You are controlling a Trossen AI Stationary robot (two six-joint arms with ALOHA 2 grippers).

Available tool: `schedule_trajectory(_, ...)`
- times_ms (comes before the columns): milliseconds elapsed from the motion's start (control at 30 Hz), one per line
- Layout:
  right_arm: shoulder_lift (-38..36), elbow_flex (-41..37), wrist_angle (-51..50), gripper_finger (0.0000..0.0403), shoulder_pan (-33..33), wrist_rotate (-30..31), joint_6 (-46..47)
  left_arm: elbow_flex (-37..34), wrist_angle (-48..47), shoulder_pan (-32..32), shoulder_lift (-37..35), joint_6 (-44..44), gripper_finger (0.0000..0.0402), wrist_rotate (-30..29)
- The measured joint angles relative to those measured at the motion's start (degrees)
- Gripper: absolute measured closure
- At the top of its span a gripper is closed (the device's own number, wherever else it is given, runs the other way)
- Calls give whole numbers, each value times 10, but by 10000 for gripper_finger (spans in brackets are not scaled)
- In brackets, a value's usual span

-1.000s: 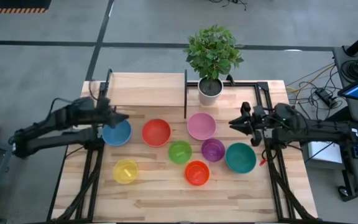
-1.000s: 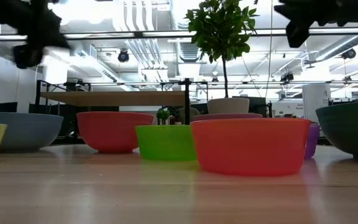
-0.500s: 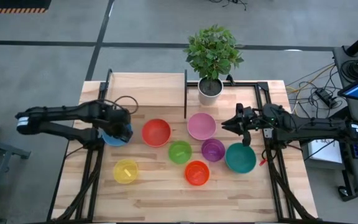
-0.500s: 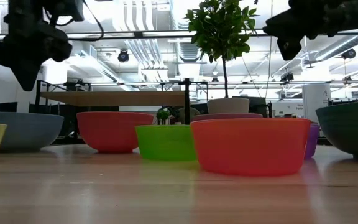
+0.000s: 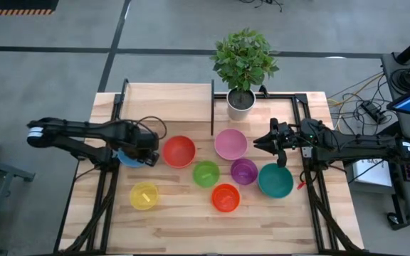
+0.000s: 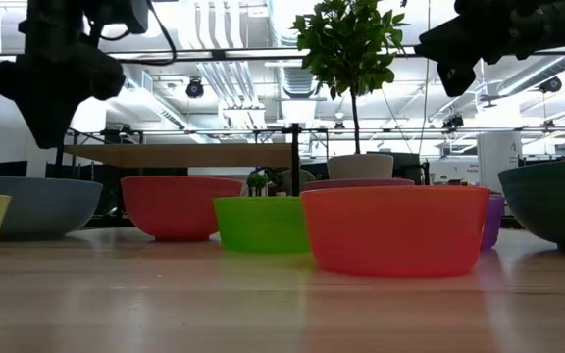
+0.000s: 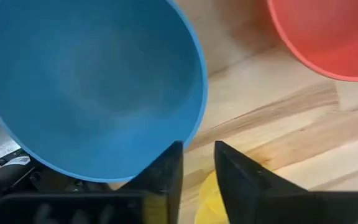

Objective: Place and stack bowls onto a shelf
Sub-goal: Put the blue bowl on the shelf

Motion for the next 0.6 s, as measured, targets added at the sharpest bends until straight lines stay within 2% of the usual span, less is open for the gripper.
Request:
schedule_trajectory(167, 0, 0, -1, 335, 0, -1, 1, 0, 3, -8, 33, 18, 262, 0)
schedule_trajectory(267, 0, 0, -1, 335, 0, -1, 1, 0, 7, -14, 56, 41, 241, -8)
schedule_trajectory(400, 0, 0, -1, 335, 0, -1, 0, 0, 14, -18, 88, 63, 235, -11)
schedule_trajectory(600, 0, 0, -1, 335, 0, -1, 4, 0, 41, -21, 137, 93, 248, -17)
